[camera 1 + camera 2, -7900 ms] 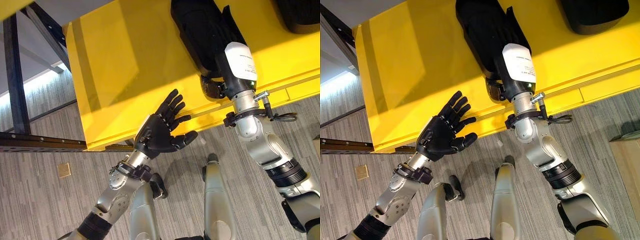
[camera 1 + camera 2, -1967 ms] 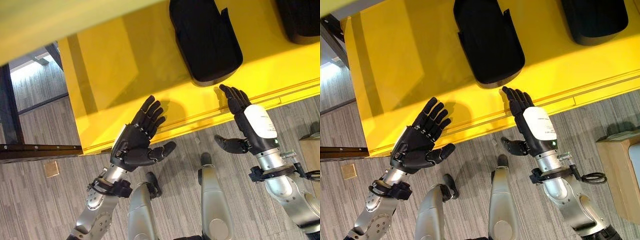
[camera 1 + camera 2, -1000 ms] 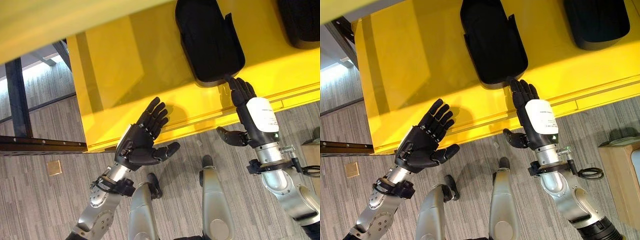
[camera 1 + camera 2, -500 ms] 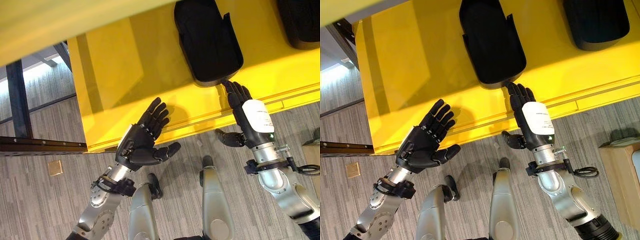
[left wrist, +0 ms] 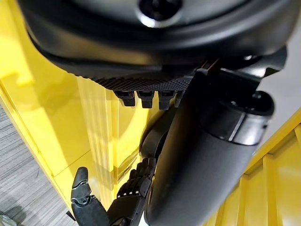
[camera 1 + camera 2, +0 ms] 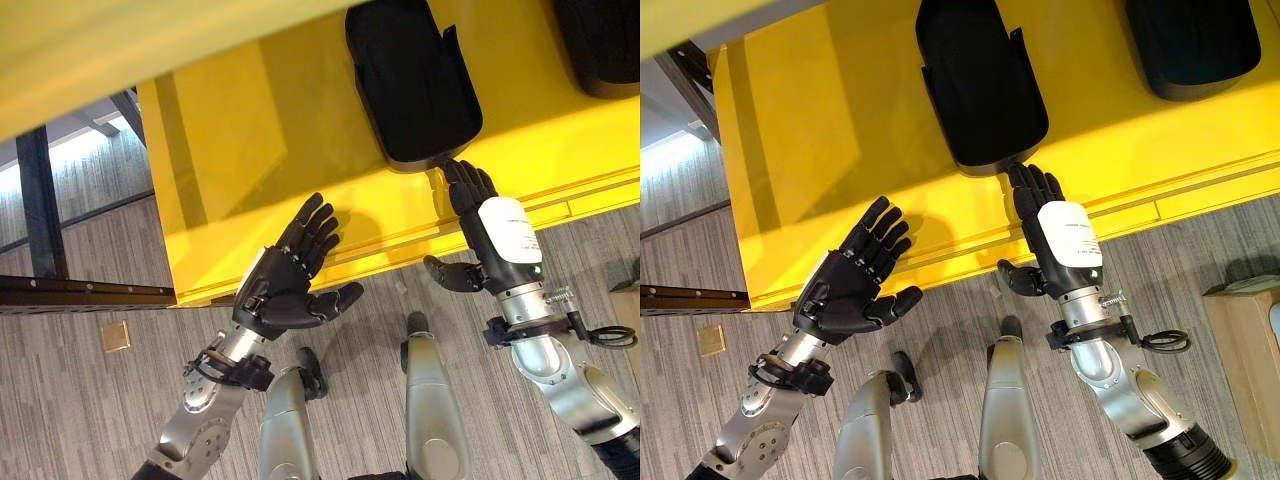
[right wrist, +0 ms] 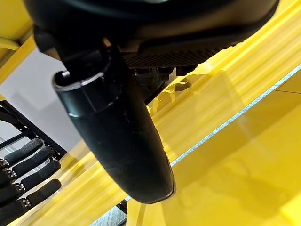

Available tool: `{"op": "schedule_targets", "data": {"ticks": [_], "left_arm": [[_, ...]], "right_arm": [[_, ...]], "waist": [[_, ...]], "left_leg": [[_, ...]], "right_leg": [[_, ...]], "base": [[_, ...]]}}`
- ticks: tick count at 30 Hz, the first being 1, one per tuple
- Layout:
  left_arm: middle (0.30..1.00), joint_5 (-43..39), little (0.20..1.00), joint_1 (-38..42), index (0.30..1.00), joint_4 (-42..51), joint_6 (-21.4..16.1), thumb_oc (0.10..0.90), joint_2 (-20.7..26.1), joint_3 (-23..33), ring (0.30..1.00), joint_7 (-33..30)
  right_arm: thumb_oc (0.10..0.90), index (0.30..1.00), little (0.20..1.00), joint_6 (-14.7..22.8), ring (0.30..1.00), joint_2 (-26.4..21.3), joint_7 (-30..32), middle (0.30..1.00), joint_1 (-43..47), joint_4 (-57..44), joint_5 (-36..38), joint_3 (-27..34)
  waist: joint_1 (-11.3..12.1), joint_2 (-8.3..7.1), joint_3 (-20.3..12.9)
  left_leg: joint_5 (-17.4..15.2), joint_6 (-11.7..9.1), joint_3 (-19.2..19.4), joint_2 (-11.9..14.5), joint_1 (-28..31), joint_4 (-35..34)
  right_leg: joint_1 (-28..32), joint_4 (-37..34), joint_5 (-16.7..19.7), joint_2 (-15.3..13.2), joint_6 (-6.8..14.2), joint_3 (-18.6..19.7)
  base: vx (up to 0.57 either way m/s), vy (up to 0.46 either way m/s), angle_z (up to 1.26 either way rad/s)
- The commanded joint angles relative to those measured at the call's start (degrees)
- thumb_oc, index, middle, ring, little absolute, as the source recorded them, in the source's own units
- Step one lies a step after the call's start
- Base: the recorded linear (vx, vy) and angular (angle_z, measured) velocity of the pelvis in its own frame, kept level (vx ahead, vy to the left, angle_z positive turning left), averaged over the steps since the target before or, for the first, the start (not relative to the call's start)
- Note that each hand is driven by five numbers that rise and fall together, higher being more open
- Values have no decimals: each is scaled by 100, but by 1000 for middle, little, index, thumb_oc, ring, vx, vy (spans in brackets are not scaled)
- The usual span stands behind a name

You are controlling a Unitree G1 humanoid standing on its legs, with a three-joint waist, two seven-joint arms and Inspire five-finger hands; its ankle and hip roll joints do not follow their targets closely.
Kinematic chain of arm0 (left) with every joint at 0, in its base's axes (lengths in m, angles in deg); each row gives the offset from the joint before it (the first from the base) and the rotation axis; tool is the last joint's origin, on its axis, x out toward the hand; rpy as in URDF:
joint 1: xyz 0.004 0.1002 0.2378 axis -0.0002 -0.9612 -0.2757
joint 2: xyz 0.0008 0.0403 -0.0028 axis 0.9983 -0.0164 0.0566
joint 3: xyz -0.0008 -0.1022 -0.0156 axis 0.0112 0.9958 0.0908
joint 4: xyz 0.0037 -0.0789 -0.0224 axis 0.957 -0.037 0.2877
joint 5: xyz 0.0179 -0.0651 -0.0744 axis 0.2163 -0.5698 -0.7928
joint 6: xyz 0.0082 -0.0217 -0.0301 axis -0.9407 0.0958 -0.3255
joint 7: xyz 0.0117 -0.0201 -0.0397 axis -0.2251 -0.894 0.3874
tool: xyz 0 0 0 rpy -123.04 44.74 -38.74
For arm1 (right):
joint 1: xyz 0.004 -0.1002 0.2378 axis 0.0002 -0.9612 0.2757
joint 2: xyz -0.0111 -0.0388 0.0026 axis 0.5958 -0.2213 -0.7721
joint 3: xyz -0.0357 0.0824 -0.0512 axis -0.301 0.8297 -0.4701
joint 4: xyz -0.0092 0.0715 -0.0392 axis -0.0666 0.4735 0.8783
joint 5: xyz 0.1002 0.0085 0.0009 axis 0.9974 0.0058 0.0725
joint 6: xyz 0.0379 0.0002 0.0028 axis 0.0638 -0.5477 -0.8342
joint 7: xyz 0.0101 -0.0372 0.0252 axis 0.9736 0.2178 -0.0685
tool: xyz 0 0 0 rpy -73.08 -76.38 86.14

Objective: Move parts from the plastic box to the shelf.

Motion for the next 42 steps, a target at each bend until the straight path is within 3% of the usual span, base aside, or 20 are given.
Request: {"op": "schedule_targets", "data": {"ticks": [1,42], "left_arm": [[1000,12,1000,53,1000,714,-376,900,149,58,1000,124],[1000,30,1000,138,1000,705,-276,900,-24,-17,1000,17]], "right_arm": [[900,1000,1000,264,1000,64,469,1000,736,-362,-131,118],[900,1000,1000,-33,1000,181,137,1000,1305,-551,-323,11]], "waist": [[-94,-43,-153],[-109,73,-148]], "left_leg": [[-72,620,158,-668,297,-442],[-67,594,227,-690,407,-481]], "right_leg": [[426,422,-892,759,-741,-88],[443,461,-931,761,-765,-13]], "base": [[31,5,0],[3,2,0]]}}
